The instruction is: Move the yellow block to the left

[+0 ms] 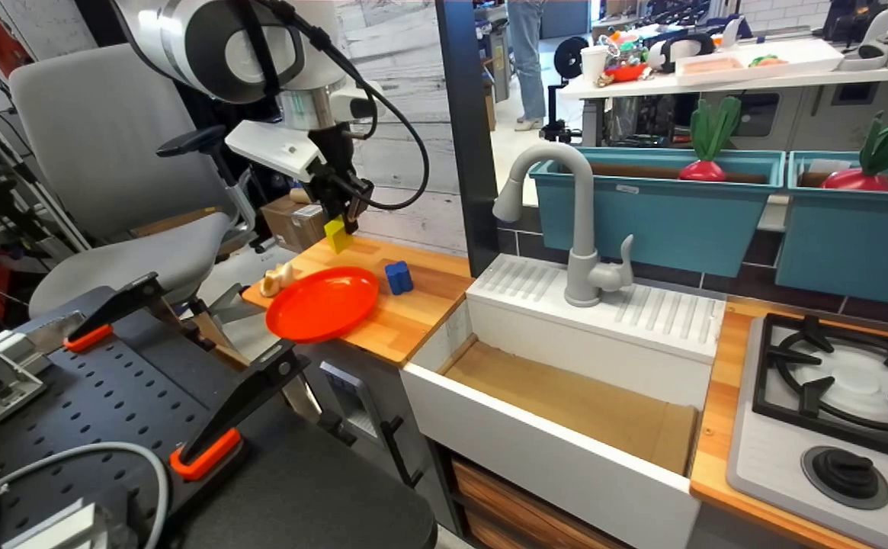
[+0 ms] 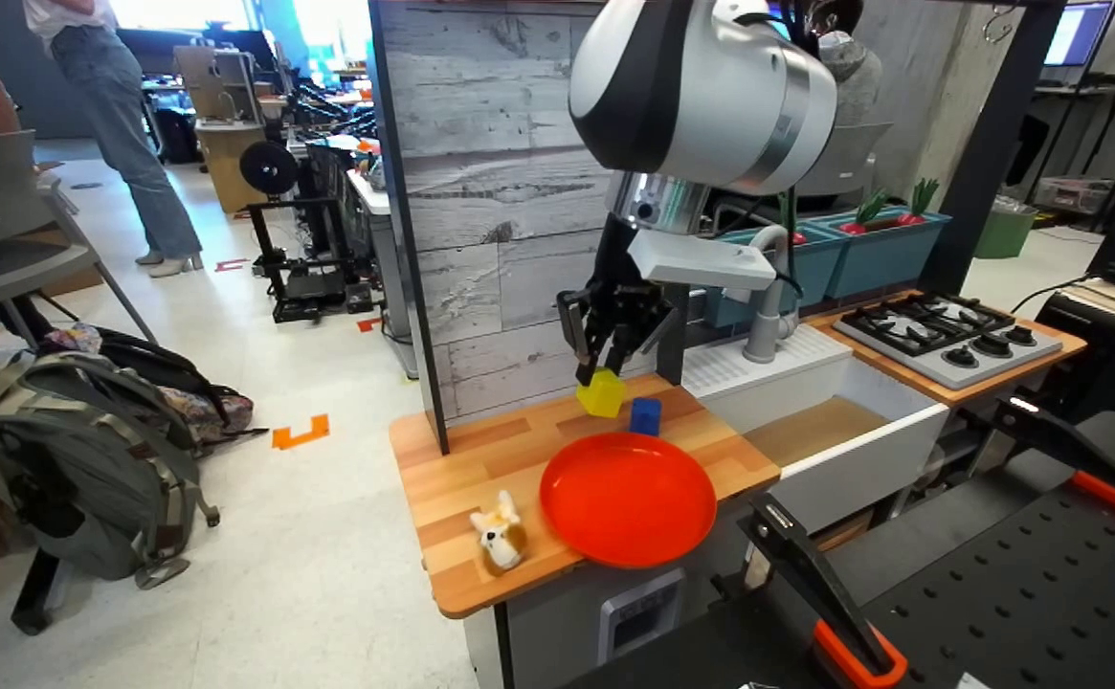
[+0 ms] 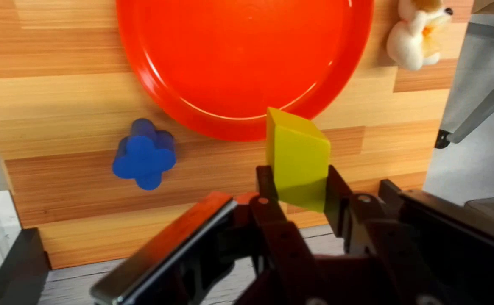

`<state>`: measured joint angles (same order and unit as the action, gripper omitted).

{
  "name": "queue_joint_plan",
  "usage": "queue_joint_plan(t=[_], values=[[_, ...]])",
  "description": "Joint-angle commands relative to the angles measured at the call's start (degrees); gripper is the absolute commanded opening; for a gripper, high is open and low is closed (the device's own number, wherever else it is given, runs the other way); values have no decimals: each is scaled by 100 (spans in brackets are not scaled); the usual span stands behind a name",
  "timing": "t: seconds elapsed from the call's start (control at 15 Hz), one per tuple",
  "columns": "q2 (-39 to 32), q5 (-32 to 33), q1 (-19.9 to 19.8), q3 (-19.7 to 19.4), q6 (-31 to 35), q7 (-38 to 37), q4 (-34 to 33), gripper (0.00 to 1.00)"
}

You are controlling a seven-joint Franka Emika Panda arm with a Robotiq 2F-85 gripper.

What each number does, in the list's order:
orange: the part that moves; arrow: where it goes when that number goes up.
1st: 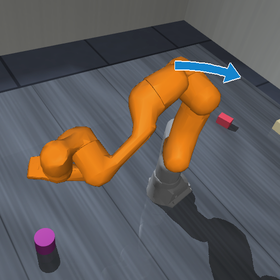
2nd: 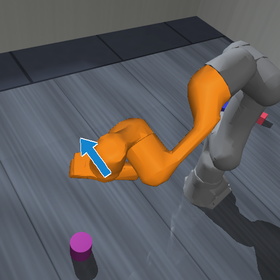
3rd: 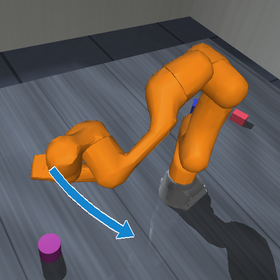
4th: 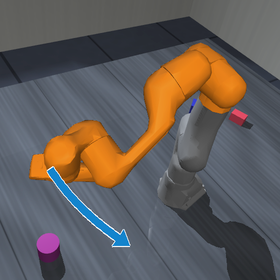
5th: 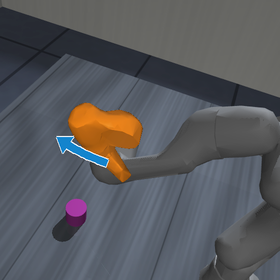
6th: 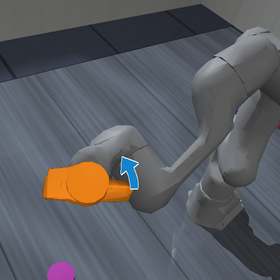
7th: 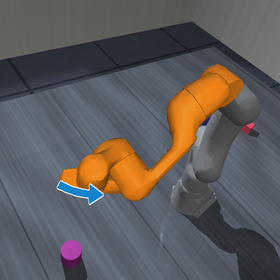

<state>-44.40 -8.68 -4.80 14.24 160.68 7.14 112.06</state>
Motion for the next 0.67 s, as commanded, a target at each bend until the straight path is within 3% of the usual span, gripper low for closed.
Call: queue_joint_plan(t=[0.0,0.6], values=[[-301,70,358,-94,-28,-113,-413,8],[-1332,146,848,-231,-393,-280,-1688,8]])
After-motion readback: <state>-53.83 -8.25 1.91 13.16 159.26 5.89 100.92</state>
